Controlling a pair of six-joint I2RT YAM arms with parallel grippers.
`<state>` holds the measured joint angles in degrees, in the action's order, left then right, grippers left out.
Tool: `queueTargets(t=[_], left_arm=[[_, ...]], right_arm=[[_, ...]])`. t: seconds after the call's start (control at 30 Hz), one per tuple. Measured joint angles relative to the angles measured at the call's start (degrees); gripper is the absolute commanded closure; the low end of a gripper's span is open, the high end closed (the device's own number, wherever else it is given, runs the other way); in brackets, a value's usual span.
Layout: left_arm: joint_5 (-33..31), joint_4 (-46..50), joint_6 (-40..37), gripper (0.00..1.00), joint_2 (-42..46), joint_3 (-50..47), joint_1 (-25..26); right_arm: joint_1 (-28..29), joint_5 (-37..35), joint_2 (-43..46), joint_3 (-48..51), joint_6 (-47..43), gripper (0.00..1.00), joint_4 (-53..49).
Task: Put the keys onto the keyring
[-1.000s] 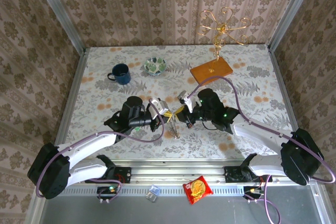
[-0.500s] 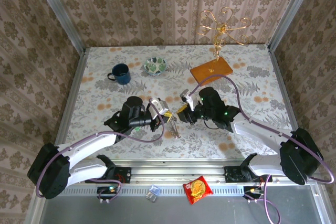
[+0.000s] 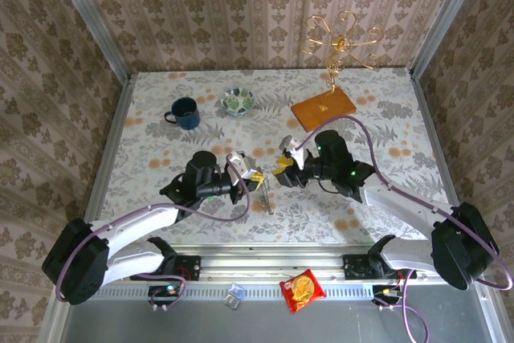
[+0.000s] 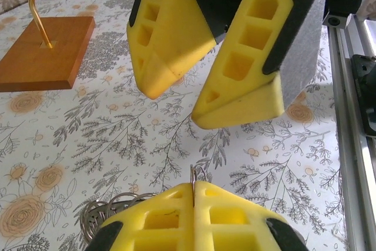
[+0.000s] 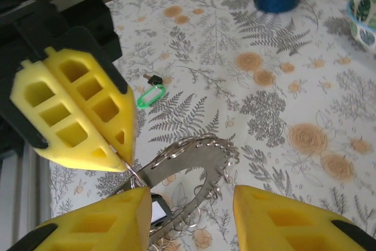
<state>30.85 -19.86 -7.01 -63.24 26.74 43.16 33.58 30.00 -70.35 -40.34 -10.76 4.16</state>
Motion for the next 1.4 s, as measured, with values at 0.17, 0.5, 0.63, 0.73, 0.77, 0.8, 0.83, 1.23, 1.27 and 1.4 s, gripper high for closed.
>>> queueTargets(t=[0.17,0.5,0.63,0.73,0.77,0.8,0.83,1.23,1.27,1.4], left_arm=[[1.27,-2.54,-0.02,1.0,0.0,-1.05,-0.02],[5.75,-7.02,-0.31,1.0,-0.02,-2.93,-0.17],[6.69,-8.0,-0.7,1.0,-0.02,-3.1,-0.17],[6.91,-8.07,-0.74,1.0,-0.02,-3.13,-0.17],[6.93,-8.07,-0.79,1.0,-0.02,-3.13,-0.17],[6.93,-8.07,-0.92,1.0,-0.02,-3.13,-0.17],[6.93,-8.07,-0.98,1.0,-0.02,-3.13,-0.17],[7.54,-8.59,-1.18,1.0,-0.02,-3.13,-0.17],[7.58,-8.94,-1.18,1.0,-0.02,-3.13,-0.17],[7.78,-9.57,-1.18,1.0,-0.02,-3.13,-0.28]], right_arm=[[-0.02,3.54,-0.76,-0.55,-4.59,0.59,-0.55],[-0.02,6.14,-0.9,-0.85,-8.85,0.62,-1.22],[0.0,8.0,-0.92,-0.85,-9.6,0.61,-1.11],[0.0,9.57,-0.92,-0.85,-10.05,0.61,-1.18],[0.0,9.97,-0.92,-0.85,-10.12,0.61,-1.25],[0.0,10.32,-0.92,-0.85,-10.14,0.61,-1.4],[0.0,10.62,-0.92,-0.85,-10.16,0.61,-1.6],[1.07,10.88,-2.75,-0.52,-10.29,0.7,-0.87],[1.22,10.95,-3.1,-0.52,-10.27,0.71,-0.9],[1.62,11.19,-3.34,-0.52,-10.27,0.79,-0.87]])
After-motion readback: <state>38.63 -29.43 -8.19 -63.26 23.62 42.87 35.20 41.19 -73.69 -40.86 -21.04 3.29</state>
